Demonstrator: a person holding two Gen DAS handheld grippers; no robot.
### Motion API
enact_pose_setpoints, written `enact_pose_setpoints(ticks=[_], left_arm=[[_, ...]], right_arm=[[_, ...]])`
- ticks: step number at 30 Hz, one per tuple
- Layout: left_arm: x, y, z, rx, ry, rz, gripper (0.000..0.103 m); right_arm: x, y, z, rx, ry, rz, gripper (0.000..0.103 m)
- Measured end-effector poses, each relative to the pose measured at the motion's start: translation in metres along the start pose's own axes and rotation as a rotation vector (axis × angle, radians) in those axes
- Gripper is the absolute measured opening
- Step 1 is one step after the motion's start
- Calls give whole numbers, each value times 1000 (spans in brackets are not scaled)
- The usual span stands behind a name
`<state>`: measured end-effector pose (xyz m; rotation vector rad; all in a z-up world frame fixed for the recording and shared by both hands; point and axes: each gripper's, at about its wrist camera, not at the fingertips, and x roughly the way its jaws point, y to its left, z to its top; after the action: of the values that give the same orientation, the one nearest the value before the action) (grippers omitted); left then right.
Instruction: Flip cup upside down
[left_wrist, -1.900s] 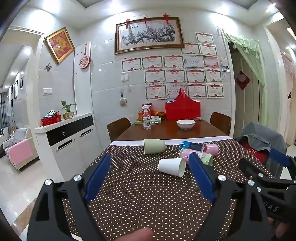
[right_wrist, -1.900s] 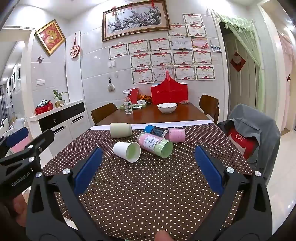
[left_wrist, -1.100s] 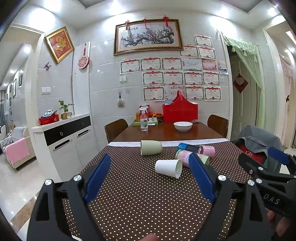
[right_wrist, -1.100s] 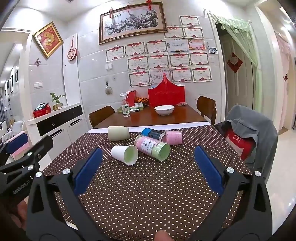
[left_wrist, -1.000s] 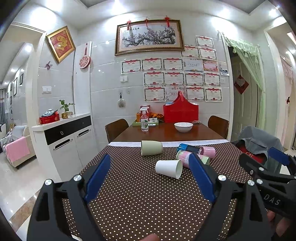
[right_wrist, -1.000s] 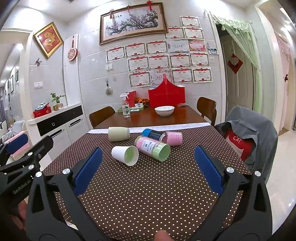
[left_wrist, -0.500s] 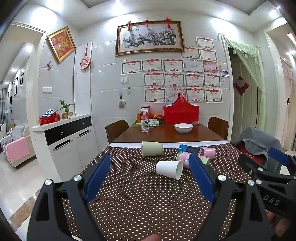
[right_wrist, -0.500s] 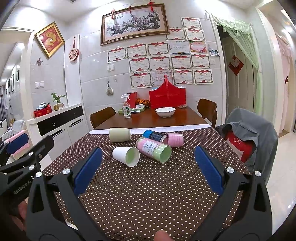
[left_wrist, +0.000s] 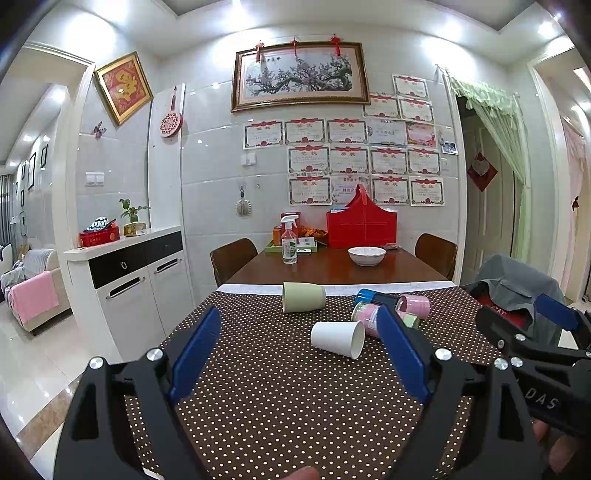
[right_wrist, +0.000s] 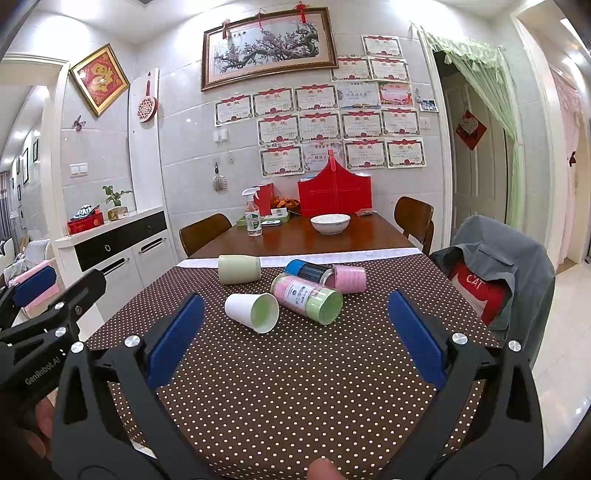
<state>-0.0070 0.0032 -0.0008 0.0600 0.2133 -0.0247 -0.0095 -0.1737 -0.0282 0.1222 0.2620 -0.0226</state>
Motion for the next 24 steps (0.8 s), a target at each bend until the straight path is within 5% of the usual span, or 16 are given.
enact_pose_setpoints(ticks=[24], left_arm=[[8, -1, 5, -2, 9, 3, 85]], right_arm=[[8, 2, 3, -8, 4, 13, 97]])
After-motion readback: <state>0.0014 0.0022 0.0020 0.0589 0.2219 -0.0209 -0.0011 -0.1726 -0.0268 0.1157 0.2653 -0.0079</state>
